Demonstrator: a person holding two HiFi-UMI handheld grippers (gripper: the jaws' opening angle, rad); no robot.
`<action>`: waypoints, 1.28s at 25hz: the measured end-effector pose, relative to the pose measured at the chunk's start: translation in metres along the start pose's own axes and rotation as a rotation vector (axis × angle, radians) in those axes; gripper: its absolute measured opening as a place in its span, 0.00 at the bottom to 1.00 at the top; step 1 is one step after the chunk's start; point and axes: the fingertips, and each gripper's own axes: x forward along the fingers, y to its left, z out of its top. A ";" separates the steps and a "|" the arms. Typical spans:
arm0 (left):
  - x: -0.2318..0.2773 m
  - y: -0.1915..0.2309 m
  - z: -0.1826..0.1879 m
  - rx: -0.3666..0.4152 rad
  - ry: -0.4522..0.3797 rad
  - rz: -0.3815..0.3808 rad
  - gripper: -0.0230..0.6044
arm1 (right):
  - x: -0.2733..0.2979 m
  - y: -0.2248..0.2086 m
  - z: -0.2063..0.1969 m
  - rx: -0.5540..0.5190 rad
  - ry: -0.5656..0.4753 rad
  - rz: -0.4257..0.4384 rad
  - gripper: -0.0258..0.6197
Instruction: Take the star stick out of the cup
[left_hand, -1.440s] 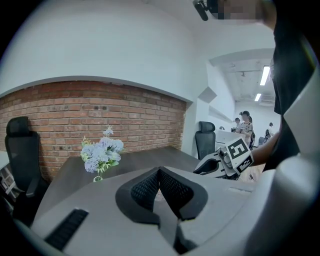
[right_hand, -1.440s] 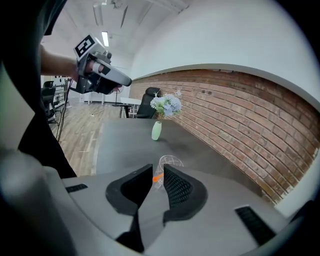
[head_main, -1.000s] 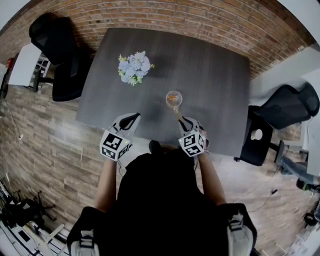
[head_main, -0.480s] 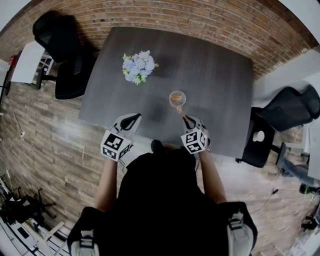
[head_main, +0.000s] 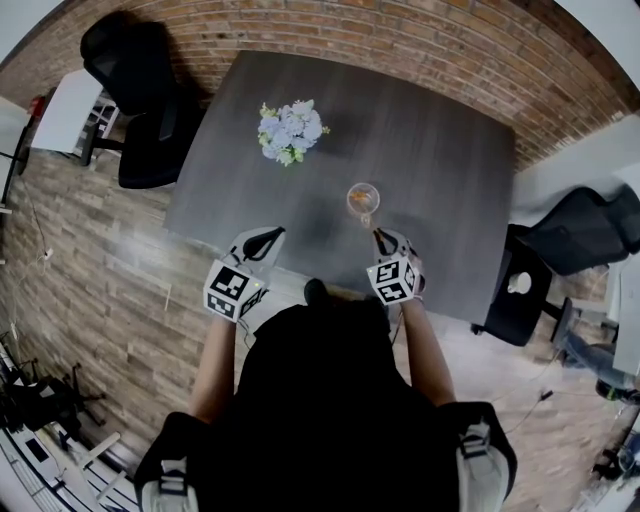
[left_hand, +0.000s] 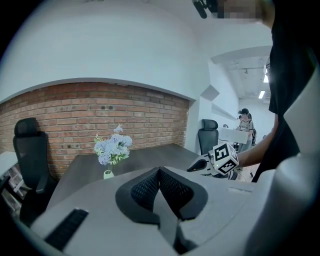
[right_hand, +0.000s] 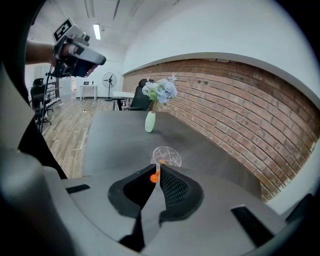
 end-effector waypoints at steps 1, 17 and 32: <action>-0.001 0.000 0.000 0.000 0.000 0.004 0.04 | 0.000 -0.001 0.000 -0.003 0.001 -0.002 0.08; -0.007 -0.013 -0.003 -0.003 0.004 0.028 0.04 | -0.004 -0.009 0.005 -0.028 -0.016 0.004 0.06; -0.007 -0.046 -0.003 -0.054 -0.024 0.074 0.04 | -0.035 -0.008 0.007 -0.142 -0.052 0.030 0.06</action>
